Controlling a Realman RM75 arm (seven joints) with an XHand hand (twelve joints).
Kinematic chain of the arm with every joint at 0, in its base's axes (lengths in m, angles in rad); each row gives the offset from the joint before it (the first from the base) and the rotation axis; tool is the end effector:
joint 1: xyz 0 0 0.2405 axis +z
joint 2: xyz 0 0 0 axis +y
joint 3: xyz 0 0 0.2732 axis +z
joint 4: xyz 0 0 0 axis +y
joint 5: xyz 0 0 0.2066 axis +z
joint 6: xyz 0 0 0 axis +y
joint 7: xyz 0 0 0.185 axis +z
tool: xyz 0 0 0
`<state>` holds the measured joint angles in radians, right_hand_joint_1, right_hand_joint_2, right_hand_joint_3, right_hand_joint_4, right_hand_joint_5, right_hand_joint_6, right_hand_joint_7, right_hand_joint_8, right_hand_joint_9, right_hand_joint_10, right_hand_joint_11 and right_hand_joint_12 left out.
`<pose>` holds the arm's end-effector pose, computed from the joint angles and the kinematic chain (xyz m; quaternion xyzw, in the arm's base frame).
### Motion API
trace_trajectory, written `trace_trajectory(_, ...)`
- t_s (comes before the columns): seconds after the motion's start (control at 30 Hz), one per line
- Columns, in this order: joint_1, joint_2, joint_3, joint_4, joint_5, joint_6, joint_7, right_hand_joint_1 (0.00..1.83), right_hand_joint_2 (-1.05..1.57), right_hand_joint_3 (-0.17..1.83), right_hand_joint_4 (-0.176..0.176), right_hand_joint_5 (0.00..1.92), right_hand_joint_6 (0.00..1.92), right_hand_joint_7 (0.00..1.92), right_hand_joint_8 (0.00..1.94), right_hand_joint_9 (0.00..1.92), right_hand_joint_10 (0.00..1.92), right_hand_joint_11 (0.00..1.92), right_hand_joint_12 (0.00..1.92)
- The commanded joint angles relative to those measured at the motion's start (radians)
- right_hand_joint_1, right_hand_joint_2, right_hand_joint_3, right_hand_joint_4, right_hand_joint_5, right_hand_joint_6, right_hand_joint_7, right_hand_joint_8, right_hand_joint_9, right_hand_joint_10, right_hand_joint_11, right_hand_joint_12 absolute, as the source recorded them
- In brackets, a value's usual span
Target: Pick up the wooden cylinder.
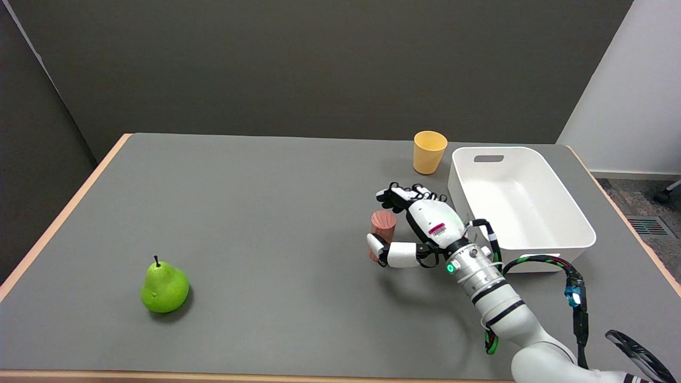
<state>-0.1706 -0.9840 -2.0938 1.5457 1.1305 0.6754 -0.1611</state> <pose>-0.2981 -0.3112 0.2984 0.7150 -0.1294 0.1840 0.6620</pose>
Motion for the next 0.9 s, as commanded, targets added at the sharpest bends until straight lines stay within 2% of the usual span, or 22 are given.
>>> trace_trajectory(0.03, 0.007, -0.001, 0.0, -0.019, 0.009, -0.007, 0.01, 0.59, 0.7, 0.85, -0.127, 0.34, 0.65, 0.5, 0.62, 0.42, 1.07, 0.17, 1.3)
trace_trajectory(0.3, 0.006, -0.001, -0.002, -0.031, 0.003, -0.007, 0.01, 0.74, 0.72, 0.87, -0.141, 0.42, 0.88, 0.59, 0.73, 0.52, 1.16, 0.33, 1.47)
trace_trajectory(0.63, 0.01, -0.001, -0.003, -0.036, 0.001, -0.009, 0.01, 0.83, 0.76, 0.89, -0.134, 0.51, 1.13, 0.68, 0.88, 0.58, 1.21, 0.39, 1.52)
trace_trajectory(0.67, 0.01, -0.001, -0.003, -0.036, 0.001, -0.009, 0.01, 0.87, 0.85, 0.77, -0.126, 0.54, 1.22, 0.68, 0.89, 0.58, 1.21, 0.39, 1.53)
trace_trajectory(0.73, 0.01, -0.001, -0.003, -0.037, -0.001, -0.009, 0.01, 0.98, 1.16, 0.33, -0.098, 0.63, 1.55, 0.71, 0.93, 0.6, 1.22, 0.41, 1.56)
trace_trajectory(0.9, 0.014, -0.001, -0.003, -0.038, -0.001, -0.009, 0.009, 0.99, 1.14, 0.36, -0.093, 0.65, 1.55, 0.74, 0.98, 0.64, 1.26, 0.45, 1.6)
